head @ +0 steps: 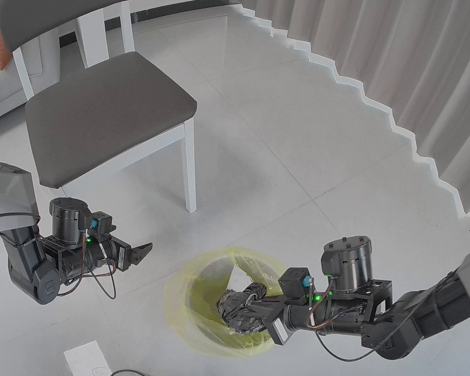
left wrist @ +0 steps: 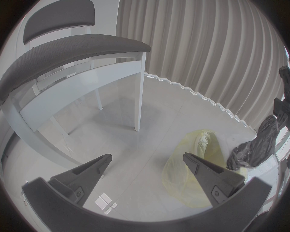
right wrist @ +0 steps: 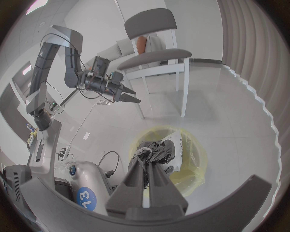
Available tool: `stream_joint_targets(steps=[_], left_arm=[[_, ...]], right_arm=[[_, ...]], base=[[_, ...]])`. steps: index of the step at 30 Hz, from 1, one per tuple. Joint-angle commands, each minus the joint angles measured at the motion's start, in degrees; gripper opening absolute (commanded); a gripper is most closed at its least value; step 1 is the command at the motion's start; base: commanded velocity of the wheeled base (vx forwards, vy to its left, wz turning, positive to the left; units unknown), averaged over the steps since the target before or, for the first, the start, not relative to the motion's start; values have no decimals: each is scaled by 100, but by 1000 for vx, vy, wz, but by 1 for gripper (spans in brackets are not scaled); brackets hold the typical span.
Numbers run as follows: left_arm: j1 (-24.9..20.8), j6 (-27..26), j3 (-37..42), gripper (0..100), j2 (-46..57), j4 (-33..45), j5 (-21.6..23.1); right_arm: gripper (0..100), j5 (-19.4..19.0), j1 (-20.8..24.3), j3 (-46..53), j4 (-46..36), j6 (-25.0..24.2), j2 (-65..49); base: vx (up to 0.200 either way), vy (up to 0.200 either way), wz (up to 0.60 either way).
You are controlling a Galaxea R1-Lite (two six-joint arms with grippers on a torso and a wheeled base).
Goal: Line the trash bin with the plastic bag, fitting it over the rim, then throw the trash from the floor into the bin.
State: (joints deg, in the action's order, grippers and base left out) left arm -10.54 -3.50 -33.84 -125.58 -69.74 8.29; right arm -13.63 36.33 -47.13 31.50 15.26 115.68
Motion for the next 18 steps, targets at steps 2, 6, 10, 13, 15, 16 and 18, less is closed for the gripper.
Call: stream_joint_targets(steps=[2, 6, 10, 13, 15, 16, 18], left_arm=[[17, -10, 62, 100, -231, -321, -12], [79, -10, 62, 100, -310, -329, -3], [96, -28, 62, 100, -433, -391, 6], [88, -19, 53, 100, -512, -496, 6], [88, -19, 71, 100, -521, -532, 6], [88, -19, 71, 100, -521, -532, 6], [61, -10, 150, 100, -538, -540, -12]], right_arm=[[0, -26, -29, 46, 453, -6, 966], [0, -26, 41, 354, 752, 29, 992], [0, -17, 120, 512, 972, 56, 1027], [0, -17, -3, 415, 1042, 47, 1115], [0, -26, -100, 230, 1051, 56, 1168], [0, -26, -100, 230, 1051, 56, 1168], [0, -26, -196, -156, 990, 29, 1326]], base=[[0, 0, 0], [0, 0, 0], [0, 0, 0], [0, 0, 0], [0, 0, 0], [0, 0, 0], [0, 0, 0]])
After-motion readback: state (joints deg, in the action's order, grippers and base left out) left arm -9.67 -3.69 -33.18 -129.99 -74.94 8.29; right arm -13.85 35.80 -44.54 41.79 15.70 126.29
